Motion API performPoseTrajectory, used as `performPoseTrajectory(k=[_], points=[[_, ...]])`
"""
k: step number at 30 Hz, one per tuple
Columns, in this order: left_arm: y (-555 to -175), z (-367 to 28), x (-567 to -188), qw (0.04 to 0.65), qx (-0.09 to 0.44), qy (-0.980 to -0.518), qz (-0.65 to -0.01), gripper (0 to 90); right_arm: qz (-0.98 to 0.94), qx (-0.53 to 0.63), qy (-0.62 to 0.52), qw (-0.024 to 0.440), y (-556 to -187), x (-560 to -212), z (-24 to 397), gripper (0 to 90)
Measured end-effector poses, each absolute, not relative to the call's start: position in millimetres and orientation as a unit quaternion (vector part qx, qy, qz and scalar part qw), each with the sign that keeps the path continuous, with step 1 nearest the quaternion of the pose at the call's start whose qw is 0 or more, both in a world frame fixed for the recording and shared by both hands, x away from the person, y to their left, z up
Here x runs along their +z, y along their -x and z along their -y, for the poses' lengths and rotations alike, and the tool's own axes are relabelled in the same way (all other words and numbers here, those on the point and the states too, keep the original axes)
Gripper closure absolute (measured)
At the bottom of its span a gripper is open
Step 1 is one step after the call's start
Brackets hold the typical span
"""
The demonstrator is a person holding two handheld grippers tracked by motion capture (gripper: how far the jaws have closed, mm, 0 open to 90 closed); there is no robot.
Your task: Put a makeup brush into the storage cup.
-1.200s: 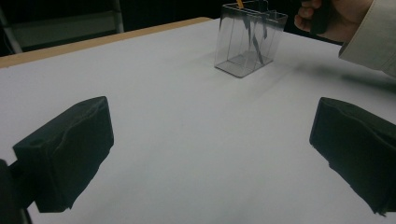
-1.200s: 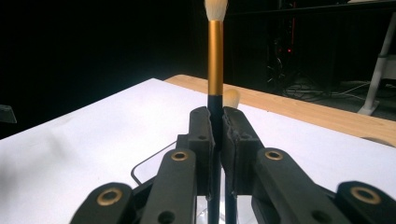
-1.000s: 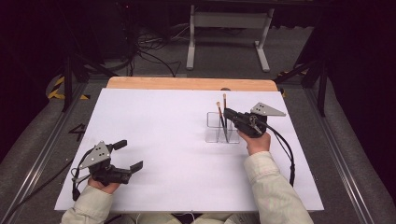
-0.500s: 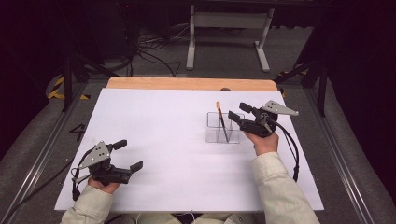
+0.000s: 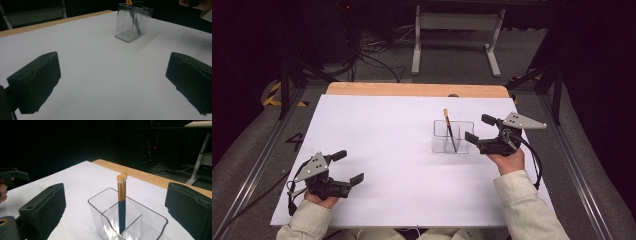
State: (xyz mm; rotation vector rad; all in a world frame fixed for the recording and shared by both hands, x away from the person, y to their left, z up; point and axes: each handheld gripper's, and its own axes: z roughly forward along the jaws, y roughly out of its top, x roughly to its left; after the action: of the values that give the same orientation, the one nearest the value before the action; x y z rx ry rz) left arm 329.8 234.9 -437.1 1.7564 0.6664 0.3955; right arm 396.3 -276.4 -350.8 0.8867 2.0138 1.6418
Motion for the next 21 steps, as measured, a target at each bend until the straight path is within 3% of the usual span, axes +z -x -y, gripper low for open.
performPoseTrajectory(k=[21], points=[[-328.3,-237.0,-436.0,0.578,0.154,-0.75,-0.282,0.2,-0.753,0.567,-0.278,0.185,-362.6,-358.9,298.7,0.4]])
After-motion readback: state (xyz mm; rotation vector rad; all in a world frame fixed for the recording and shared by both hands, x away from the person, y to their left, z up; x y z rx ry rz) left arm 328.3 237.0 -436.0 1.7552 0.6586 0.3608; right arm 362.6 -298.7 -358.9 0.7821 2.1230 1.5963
